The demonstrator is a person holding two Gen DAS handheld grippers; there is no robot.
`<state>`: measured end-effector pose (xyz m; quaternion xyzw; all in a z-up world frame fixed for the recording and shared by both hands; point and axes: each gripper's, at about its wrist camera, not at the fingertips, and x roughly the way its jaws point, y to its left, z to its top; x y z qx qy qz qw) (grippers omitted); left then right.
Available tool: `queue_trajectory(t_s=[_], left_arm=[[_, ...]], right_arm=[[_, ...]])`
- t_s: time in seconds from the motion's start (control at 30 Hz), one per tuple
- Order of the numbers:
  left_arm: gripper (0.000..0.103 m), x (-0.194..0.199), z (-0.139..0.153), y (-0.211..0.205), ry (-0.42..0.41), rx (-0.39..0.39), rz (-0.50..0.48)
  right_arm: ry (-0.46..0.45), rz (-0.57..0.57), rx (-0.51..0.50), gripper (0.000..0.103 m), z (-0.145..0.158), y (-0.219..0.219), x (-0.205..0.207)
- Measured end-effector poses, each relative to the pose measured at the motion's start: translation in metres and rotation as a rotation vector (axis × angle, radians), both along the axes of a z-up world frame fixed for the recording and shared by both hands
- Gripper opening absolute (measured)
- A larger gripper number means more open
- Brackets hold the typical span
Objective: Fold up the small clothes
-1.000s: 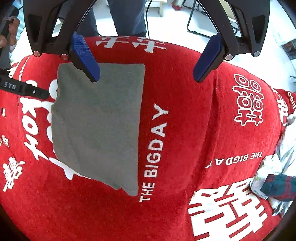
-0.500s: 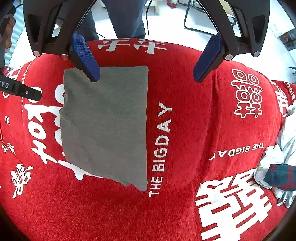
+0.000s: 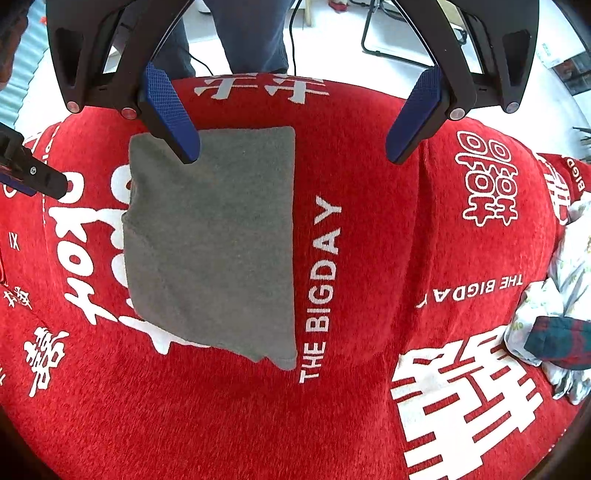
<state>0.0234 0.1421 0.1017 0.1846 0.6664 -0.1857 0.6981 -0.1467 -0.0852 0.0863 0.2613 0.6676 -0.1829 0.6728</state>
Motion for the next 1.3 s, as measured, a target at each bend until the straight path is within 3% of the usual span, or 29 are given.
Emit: queue_trajectory(t_s=[0.57, 1.3], left_arm=[[0.101, 0.004, 0.03, -0.011, -0.063, -0.043, 0.019], [0.101, -0.001, 0.034, -0.013, -0.079, -0.035, 0.009]], right_arm=[[-0.017, 0.0, -0.054, 0.087, 0.014, 0.009, 0.004], [-0.009, 0.01, -0.092, 0.087, 0.019, 0.01, 0.005]])
